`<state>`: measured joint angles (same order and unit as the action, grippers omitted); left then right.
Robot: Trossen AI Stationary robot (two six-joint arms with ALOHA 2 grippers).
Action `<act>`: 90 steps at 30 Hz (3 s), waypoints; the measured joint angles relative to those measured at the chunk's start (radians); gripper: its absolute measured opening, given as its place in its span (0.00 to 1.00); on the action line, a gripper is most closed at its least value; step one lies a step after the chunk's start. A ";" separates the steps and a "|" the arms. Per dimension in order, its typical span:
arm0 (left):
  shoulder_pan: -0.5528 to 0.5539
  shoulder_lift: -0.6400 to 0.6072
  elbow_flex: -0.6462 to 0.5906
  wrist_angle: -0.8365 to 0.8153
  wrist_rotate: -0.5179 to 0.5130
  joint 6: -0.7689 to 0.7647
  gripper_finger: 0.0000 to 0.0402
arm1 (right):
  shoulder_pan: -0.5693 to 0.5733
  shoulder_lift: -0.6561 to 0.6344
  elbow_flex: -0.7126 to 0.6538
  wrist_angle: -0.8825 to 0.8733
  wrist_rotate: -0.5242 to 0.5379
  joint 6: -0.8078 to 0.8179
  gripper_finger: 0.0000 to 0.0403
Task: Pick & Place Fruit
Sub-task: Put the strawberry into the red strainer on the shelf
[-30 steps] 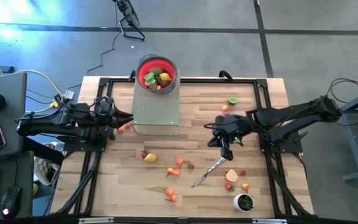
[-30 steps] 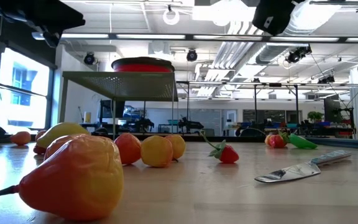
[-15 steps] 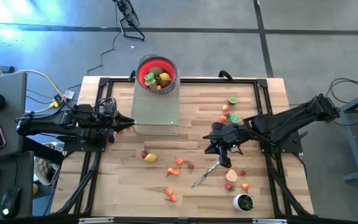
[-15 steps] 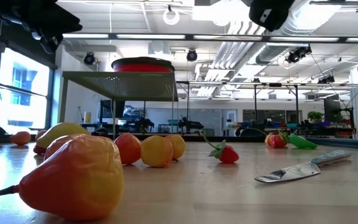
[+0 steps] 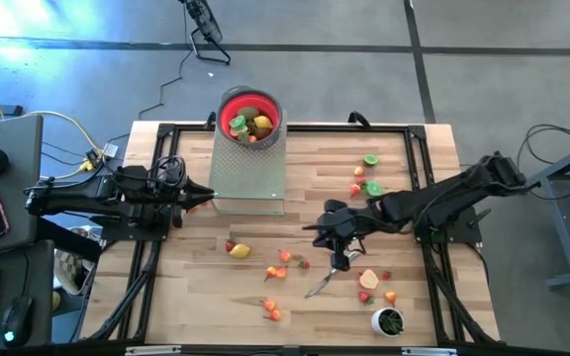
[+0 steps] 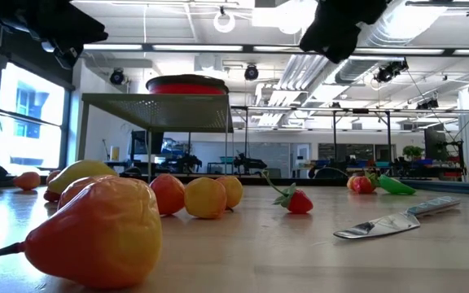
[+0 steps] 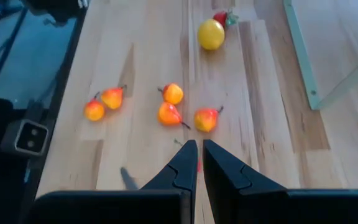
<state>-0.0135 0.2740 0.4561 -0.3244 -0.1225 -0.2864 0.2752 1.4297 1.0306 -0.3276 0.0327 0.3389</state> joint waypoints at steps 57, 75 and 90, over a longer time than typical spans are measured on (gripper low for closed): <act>0.000 0.000 0.000 -0.045 0.024 0.020 0.17 | 0.015 0.405 0.000 0.299 -0.092 -0.131 0.45; 0.000 0.000 0.001 -0.045 0.027 0.020 0.17 | 0.015 0.476 0.000 0.354 -0.087 -0.134 0.44; 0.000 0.000 0.002 -0.046 0.027 0.019 0.17 | 0.019 0.506 0.000 0.388 -0.084 -0.122 0.41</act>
<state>-0.0135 0.2737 0.4576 -0.3702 -0.0959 -0.2672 0.2947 1.9354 1.0306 0.0604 -0.0509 0.2165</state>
